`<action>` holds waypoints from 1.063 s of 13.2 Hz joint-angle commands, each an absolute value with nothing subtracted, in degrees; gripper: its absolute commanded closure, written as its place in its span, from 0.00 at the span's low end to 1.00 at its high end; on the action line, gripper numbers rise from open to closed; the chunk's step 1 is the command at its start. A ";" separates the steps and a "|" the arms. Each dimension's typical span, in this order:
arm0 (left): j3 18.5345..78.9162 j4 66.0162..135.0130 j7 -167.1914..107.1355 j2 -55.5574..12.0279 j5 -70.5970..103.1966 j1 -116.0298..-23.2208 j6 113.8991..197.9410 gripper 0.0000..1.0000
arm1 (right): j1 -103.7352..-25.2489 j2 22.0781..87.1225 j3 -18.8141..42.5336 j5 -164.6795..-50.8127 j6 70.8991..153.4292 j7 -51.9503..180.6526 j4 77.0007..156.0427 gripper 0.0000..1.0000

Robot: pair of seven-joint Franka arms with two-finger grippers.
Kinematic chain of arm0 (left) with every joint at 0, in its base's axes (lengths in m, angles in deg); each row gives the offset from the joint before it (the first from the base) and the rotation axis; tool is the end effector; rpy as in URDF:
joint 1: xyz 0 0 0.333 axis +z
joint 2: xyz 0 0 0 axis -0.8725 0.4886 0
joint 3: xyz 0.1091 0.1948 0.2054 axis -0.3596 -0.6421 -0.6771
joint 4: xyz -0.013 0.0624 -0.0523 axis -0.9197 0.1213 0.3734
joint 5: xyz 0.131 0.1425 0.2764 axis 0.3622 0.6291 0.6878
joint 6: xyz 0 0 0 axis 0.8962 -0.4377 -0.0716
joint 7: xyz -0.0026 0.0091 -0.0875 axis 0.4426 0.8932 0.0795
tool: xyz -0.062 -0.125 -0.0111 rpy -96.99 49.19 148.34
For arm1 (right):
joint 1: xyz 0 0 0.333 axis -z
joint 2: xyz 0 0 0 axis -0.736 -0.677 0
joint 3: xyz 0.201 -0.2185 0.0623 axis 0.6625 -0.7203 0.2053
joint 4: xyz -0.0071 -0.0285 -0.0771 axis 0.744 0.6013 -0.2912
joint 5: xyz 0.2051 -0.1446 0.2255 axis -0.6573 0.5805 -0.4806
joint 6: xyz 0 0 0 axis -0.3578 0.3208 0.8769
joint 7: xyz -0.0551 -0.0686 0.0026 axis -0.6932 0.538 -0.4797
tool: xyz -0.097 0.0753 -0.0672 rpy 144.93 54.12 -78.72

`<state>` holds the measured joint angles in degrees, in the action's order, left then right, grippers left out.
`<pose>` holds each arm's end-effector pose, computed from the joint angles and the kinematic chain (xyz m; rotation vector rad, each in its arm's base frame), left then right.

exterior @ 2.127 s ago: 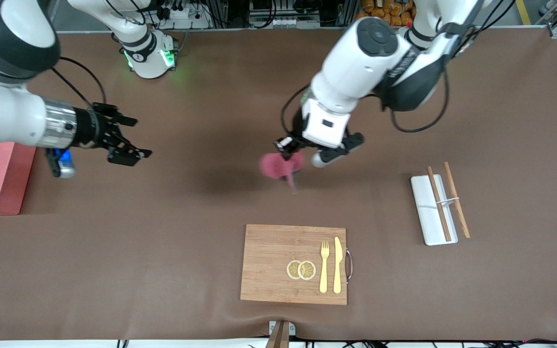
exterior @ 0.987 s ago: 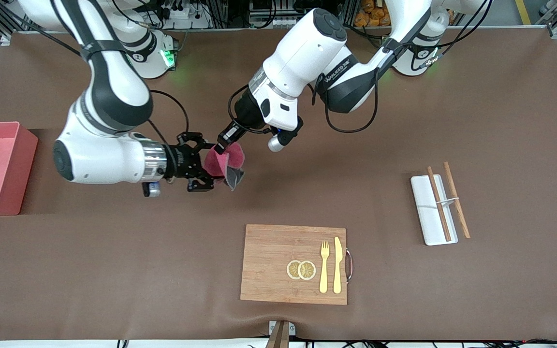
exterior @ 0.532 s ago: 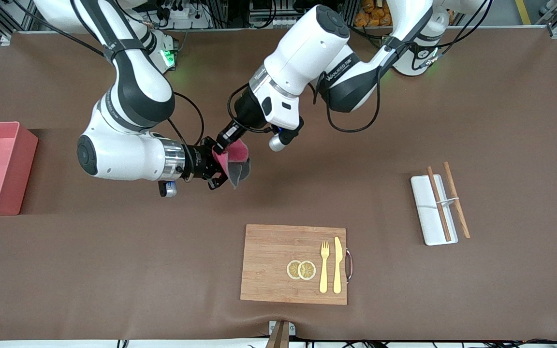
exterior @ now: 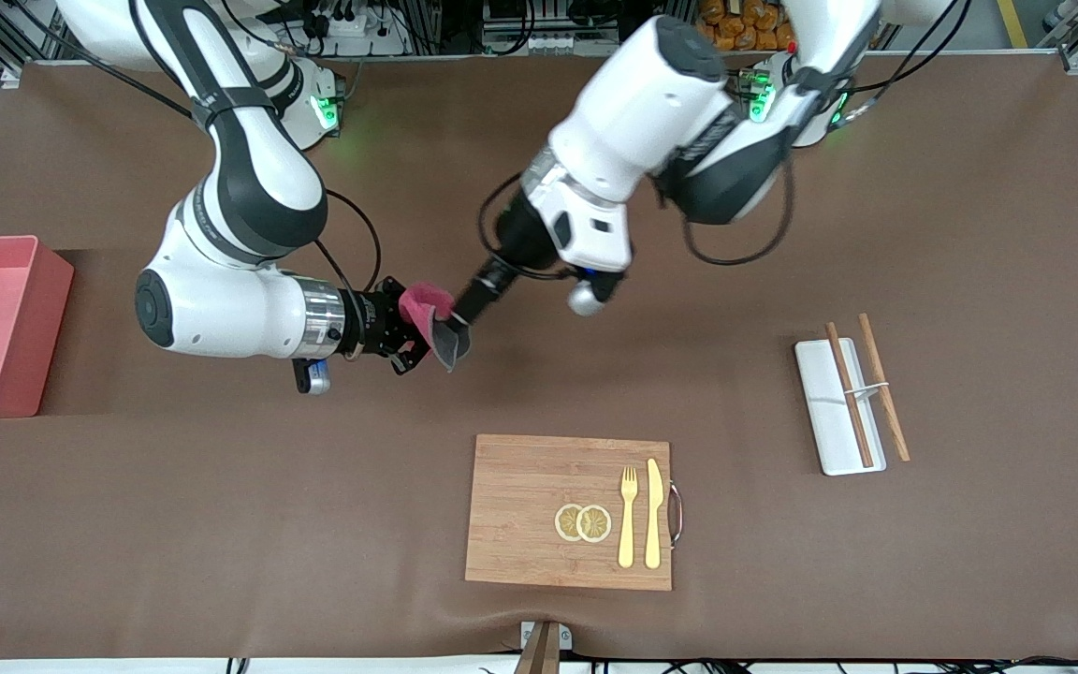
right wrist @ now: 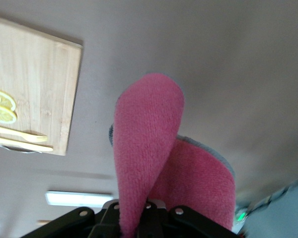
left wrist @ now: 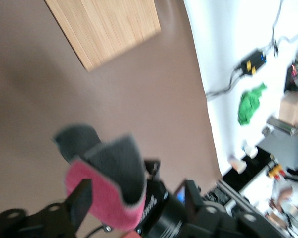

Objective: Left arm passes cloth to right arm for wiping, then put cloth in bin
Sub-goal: 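Open the left gripper and withdraw while the right gripper lowers the cloth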

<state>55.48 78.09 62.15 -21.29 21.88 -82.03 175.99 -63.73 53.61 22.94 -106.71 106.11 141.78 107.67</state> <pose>0.5201 -0.4529 0.5302 2.1466 1.2361 -0.0281 0.5521 0.2796 0.3884 -2.2758 1.4403 0.7172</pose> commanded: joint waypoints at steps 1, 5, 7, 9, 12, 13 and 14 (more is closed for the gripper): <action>55.45 79.20 55.06 -26.89 21.95 -77.11 164.84 0.00 | -62.52 50.92 23.20 -101.59 107.10 126.38 107.67 1.00; 55.36 79.55 29.15 -32.61 21.95 -67.81 144.10 0.00 | -66.19 47.49 23.29 -80.21 120.41 121.24 112.30 1.00; 55.36 79.90 18.85 -34.54 21.95 -62.71 138.89 0.00 | -66.38 46.60 23.29 -75.04 131.67 120.36 119.77 1.00; 55.45 80.52 12.33 -36.48 22.56 -58.05 134.23 0.00 | -64.02 46.07 23.29 -74.68 132.86 114.07 121.73 1.00; 55.45 80.52 3.19 -38.77 23.88 -52.33 129.74 0.00 | -56.56 46.69 22.59 -74.51 132.86 98.71 124.19 1.00; 55.45 80.52 0.55 -39.38 24.06 -50.92 128.94 0.00 | -52.45 46.17 22.32 -74.50 132.86 90.91 124.20 1.00; 55.36 80.52 -2.00 -39.91 24.06 -49.69 128.32 0.00 | -48.66 45.64 22.32 -74.50 132.86 82.74 124.20 1.00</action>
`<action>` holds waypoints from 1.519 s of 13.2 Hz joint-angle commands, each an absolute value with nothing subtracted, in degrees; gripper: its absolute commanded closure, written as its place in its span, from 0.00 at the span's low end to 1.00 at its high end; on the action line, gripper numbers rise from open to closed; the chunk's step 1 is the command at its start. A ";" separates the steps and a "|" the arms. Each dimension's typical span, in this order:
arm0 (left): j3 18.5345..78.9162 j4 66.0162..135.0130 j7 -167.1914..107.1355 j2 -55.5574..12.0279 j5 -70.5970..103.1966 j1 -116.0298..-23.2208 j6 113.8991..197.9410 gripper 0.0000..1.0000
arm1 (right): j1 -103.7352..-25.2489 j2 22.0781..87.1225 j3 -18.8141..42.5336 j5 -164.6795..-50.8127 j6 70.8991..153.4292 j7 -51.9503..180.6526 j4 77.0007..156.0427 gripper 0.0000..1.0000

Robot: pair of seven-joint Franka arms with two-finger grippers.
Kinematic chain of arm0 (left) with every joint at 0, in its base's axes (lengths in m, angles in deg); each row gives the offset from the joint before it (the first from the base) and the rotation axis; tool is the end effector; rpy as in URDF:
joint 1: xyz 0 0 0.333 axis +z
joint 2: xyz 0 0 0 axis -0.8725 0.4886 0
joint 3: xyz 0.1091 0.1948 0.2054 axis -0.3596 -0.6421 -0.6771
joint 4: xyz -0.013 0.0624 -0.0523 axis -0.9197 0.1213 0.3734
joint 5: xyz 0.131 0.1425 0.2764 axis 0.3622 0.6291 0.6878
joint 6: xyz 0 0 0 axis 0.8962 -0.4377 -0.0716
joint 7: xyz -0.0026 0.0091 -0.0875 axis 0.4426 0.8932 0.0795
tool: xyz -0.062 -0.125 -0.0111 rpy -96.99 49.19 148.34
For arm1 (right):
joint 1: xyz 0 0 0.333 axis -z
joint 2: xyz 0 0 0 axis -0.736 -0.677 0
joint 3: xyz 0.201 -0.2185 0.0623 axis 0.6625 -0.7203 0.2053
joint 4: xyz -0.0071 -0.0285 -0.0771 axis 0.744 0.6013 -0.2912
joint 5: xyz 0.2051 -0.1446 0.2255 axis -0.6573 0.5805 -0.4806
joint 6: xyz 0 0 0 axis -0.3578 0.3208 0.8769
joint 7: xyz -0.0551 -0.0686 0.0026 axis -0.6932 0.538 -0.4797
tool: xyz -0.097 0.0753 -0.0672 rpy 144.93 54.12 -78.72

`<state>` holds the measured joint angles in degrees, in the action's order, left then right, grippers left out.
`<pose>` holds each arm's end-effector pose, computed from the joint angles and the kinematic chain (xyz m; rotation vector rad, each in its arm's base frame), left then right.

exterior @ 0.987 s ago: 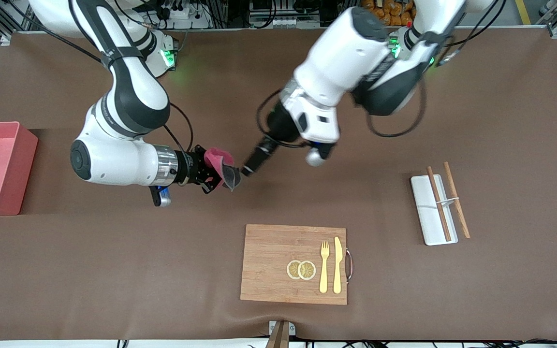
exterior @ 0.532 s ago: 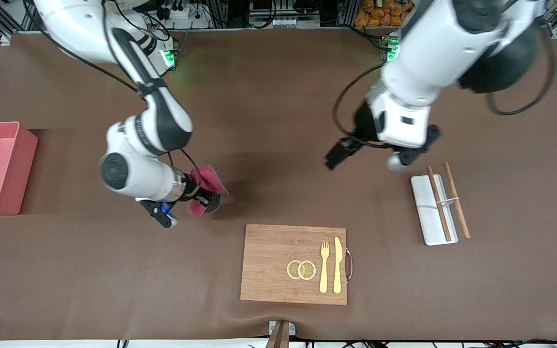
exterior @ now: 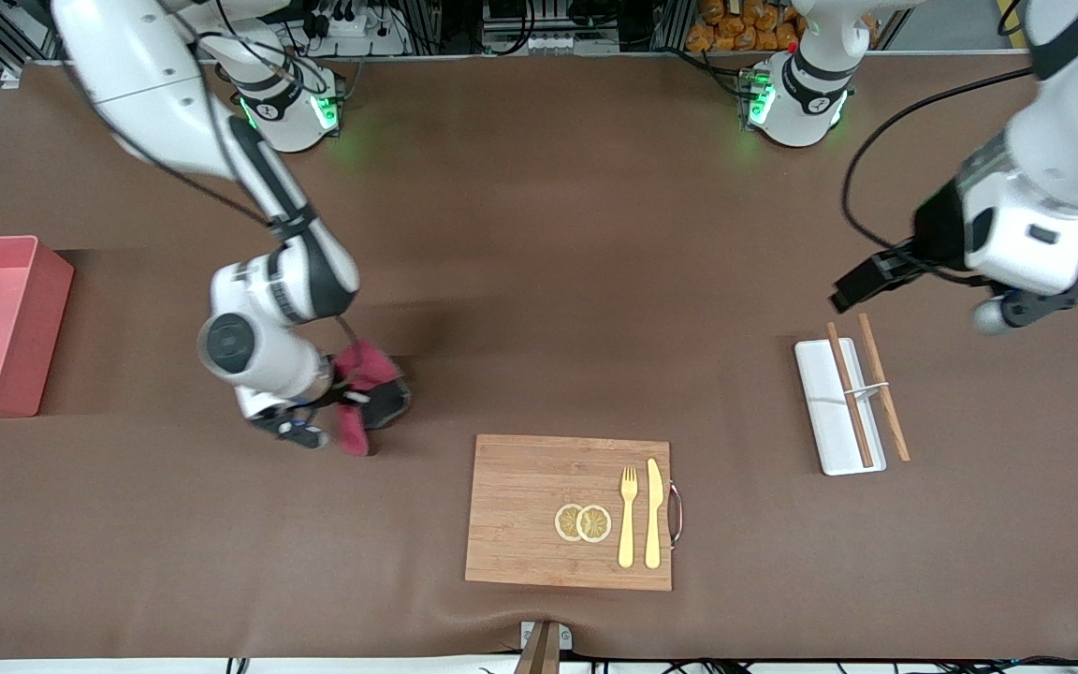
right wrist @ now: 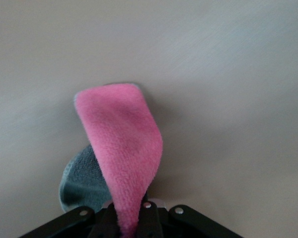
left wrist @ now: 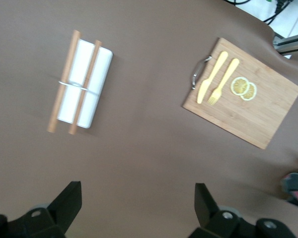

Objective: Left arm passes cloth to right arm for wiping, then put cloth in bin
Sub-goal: 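Wipe the table surface with the cloth held in the right gripper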

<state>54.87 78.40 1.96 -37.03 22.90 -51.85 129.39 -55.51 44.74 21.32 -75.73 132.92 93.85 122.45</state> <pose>0.5340 -0.1309 0.5844 2.9480 0.6101 0.0033 0.5857 0.1266 0.2104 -3.0266 0.4406 0.0964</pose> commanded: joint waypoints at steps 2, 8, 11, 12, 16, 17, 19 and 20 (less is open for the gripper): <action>55.45 80.78 -5.96 -41.14 24.06 -47.49 127.09 0.00 | -42.50 44.67 22.32 -74.50 132.86 69.45 124.20 1.00; 55.45 82.54 -17.91 -43.52 24.06 -42.74 127.09 0.00 | -24.47 44.93 21.97 -72.50 132.69 29.16 120.08 1.00; 53.61 82.45 -23.18 -44.31 25.11 -43.00 127.09 0.00 | -23.31 45.02 22.05 -62.75 132.43 27.63 117.35 1.00; 53.60 82.45 -23.99 -44.31 25.99 -42.91 127.09 0.00 | -24.09 44.76 22.14 -62.73 132.42 28.42 117.87 1.00; 35.40 84.81 -27.41 -47.11 26.00 -58.93 125.77 0.00 | -32.43 44.40 22.32 -62.81 132.25 48.42 122.08 1.00; 31.58 85.26 -27.69 -47.56 25.99 -62.30 125.86 0.00 | -34.80 44.32 22.41 -62.90 132.16 53.42 122.61 1.00; 30.93 85.97 -27.69 -48.44 25.99 -63.12 125.86 0.00 | -40.07 44.40 22.58 -63.08 130.76 63.79 122.97 1.00; 30.93 85.97 -27.60 -48.35 25.99 -63.12 125.94 0.00 | -41.93 44.66 23.19 -63.43 129.27 68.54 122.88 1.00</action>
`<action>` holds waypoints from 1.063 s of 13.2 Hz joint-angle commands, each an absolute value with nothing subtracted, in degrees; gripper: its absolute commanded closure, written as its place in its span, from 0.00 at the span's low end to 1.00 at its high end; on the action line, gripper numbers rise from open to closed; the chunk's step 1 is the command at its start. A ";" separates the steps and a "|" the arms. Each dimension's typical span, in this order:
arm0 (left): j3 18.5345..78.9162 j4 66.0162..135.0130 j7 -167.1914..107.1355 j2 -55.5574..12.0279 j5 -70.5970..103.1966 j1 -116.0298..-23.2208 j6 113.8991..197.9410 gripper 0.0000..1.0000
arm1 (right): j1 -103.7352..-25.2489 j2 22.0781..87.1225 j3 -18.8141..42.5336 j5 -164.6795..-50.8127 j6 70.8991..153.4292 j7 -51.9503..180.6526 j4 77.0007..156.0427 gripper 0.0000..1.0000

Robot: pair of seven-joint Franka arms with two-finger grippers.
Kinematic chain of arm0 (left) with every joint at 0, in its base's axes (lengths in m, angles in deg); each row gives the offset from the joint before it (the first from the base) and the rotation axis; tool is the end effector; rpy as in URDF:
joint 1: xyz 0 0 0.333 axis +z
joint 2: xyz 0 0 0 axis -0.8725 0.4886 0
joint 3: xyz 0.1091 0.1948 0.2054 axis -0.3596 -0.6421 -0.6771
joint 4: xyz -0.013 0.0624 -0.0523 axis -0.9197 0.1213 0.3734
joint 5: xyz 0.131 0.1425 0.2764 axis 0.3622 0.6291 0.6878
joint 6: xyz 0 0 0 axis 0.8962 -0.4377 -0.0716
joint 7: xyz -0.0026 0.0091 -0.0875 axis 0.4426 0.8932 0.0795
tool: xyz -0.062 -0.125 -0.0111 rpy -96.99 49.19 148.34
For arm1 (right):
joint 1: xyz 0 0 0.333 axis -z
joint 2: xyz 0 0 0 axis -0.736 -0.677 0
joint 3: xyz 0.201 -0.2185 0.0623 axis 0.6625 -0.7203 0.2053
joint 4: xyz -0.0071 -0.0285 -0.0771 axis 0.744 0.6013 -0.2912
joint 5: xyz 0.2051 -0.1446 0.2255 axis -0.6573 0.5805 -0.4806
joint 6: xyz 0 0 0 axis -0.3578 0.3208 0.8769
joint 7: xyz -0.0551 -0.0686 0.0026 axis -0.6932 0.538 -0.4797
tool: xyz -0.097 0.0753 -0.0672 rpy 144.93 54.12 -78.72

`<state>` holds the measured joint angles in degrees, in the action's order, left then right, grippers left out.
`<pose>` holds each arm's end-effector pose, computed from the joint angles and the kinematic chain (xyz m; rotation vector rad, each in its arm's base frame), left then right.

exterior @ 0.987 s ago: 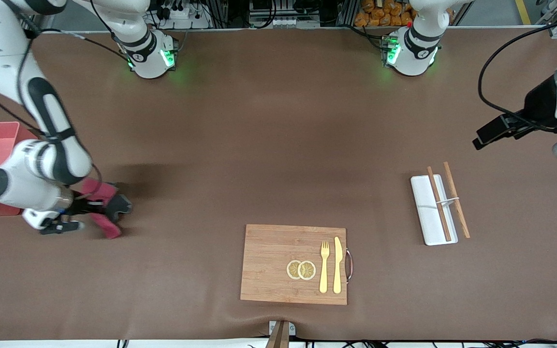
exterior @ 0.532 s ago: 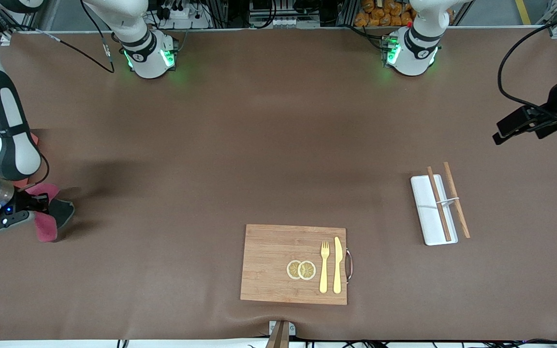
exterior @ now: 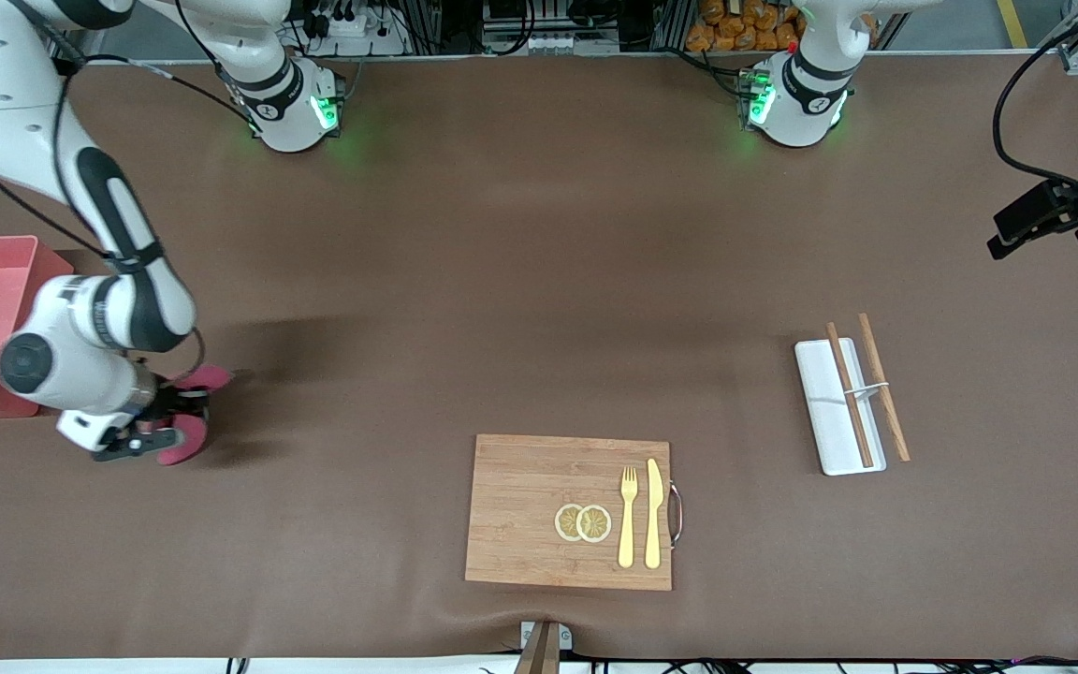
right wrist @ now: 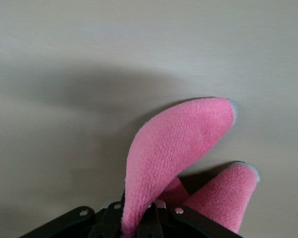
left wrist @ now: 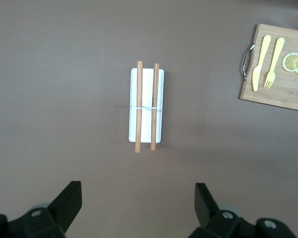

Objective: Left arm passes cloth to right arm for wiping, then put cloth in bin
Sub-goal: 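Wipe the table surface with the cloth held in the right gripper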

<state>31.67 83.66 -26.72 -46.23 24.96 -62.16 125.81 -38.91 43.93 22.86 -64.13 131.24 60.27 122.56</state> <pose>0.4996 -0.0232 0.6165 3.1228 0.1950 0.0790 0.5916 -0.0373 0.1994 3.1100 0.2778 -0.1216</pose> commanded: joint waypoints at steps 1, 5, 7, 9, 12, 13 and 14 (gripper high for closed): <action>30.75 85.97 -27.60 -48.35 26.08 -63.30 126.12 0.00 | -44.12 45.19 24.15 -64.56 127.95 73.64 122.88 1.00; 29.34 87.19 -26.81 -48.88 28.88 -65.85 125.86 0.00 | -48.00 45.37 29.43 -72.56 125.39 86.59 122.27 1.00; 29.35 91.05 -26.64 -50.72 29.95 -66.55 127.78 0.00 | -49.58 45.54 32.06 -72.92 125.30 94.12 122.09 1.00; 29.26 93.17 -26.55 -52.13 29.95 -66.55 129.45 0.00 | -51.86 45.55 33.83 -72.92 125.30 102.74 120.69 1.00; 29.26 94.14 -26.55 -53.18 29.86 -66.55 129.81 0.00 | -52.58 47.90 34.10 -73.01 120.07 107.09 116.57 1.00; 29.26 94.23 -26.63 -53.19 29.86 -66.55 129.81 0.00 | -52.32 48.27 34.10 -73.01 116.64 107.09 113.86 1.00; 29.26 94.32 -26.63 -53.19 29.86 -66.55 129.81 0.00 | -51.71 48.53 33.92 -72.92 114.34 106.74 112.26 1.00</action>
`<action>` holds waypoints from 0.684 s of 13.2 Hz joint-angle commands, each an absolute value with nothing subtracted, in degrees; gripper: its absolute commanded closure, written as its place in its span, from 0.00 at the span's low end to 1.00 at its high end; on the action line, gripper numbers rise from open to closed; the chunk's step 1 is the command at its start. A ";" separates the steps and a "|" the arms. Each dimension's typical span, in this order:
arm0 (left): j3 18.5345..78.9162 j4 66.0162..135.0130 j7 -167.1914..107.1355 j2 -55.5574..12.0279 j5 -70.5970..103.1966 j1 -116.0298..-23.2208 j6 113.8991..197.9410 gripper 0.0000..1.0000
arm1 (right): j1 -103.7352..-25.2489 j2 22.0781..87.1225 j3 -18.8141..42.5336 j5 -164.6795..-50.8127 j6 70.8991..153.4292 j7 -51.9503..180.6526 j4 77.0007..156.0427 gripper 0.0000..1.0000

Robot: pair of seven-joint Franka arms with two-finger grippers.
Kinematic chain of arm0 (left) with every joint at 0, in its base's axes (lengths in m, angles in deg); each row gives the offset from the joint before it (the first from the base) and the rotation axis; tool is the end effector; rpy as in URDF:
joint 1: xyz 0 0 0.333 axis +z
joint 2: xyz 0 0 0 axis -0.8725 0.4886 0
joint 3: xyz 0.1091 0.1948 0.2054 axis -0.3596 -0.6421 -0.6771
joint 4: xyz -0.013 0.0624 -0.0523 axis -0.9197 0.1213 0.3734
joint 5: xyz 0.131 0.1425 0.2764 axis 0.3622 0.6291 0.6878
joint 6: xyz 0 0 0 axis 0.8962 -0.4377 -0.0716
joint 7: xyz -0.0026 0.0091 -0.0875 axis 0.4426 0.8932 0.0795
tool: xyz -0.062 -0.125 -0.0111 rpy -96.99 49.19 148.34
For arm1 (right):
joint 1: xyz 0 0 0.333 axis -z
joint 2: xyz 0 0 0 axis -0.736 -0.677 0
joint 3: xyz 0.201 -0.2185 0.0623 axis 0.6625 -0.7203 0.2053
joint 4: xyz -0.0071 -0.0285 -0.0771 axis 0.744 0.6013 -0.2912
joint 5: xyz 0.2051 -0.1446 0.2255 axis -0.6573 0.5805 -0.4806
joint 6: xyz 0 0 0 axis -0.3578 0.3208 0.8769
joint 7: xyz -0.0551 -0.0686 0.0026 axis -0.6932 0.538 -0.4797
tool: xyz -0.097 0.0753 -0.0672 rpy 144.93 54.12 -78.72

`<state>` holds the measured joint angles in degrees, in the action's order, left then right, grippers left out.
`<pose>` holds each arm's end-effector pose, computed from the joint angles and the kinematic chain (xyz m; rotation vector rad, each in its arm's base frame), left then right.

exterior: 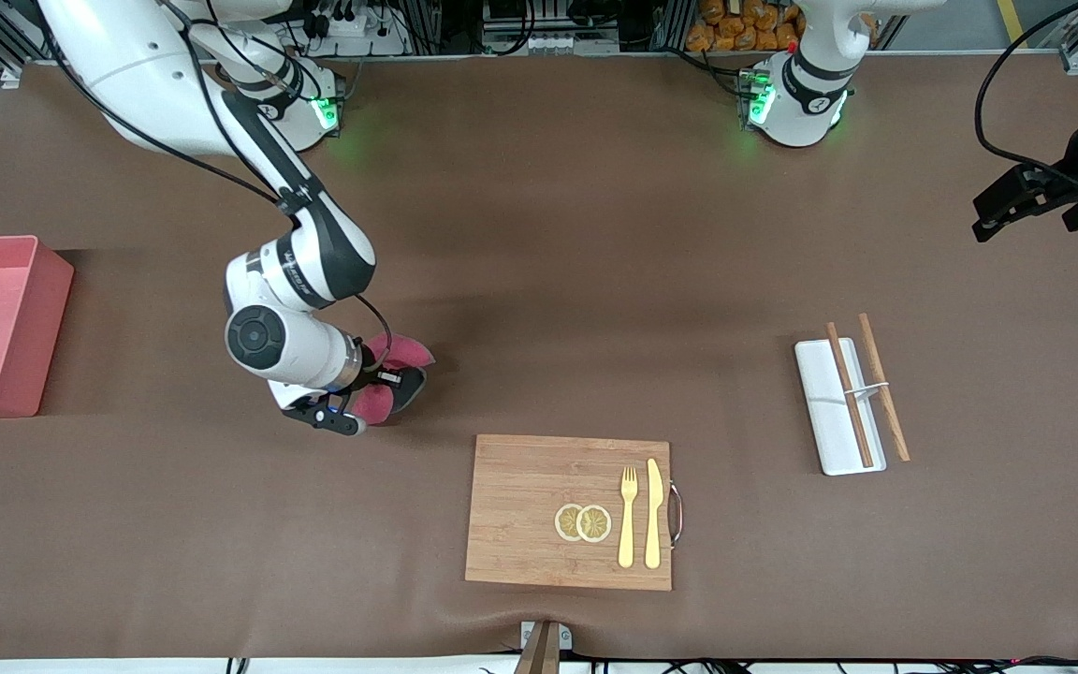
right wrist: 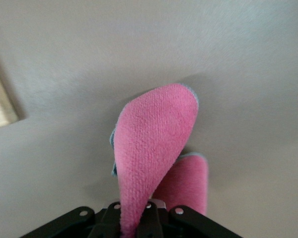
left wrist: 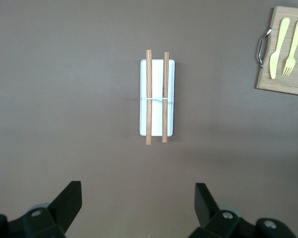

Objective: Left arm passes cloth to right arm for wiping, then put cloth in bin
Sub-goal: 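Wipe the table surface with the cloth held in the right gripper, then carry the cloth over the pink bin and open the right gripper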

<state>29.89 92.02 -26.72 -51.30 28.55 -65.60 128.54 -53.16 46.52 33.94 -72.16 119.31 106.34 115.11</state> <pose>0.4773 -0.0272 0.6041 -3.0864 -0.1511 -0.0745 0.5679 0.2192 0.2698 -2.9931 0.4551 0.2499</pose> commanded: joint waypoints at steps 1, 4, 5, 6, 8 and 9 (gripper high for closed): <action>29.26 94.49 -26.63 -53.27 29.86 -66.55 129.72 0.00 | -50.22 48.79 33.83 -72.83 113.71 103.52 111.72 1.00; 29.26 94.67 -26.20 -53.01 29.86 -66.55 130.07 0.00 | -42.94 49.32 33.40 -71.96 113.00 85.96 111.98 1.00; 29.26 94.41 -25.93 -52.49 29.60 -66.81 130.51 0.00 | -40.13 49.59 33.39 -71.00 112.91 80.77 111.98 1.00; 29.34 94.67 -26.02 -52.14 29.16 -66.21 131.99 0.00 | -37.05 49.76 33.39 -69.68 112.65 75.15 111.90 1.00; 29.70 94.58 -25.93 -51.78 29.07 -66.55 132.18 0.00 | -30.90 51.34 33.48 -69.41 110.11 65.12 111.90 1.00; 29.78 94.49 -26.02 -51.78 29.07 -66.55 132.18 0.00 | -28.35 52.82 33.39 -69.15 107.92 61.25 111.63 1.00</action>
<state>29.91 94.13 -26.49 -51.40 28.55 -65.84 131.39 -32.65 49.64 32.22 -70.06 111.30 67.26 111.26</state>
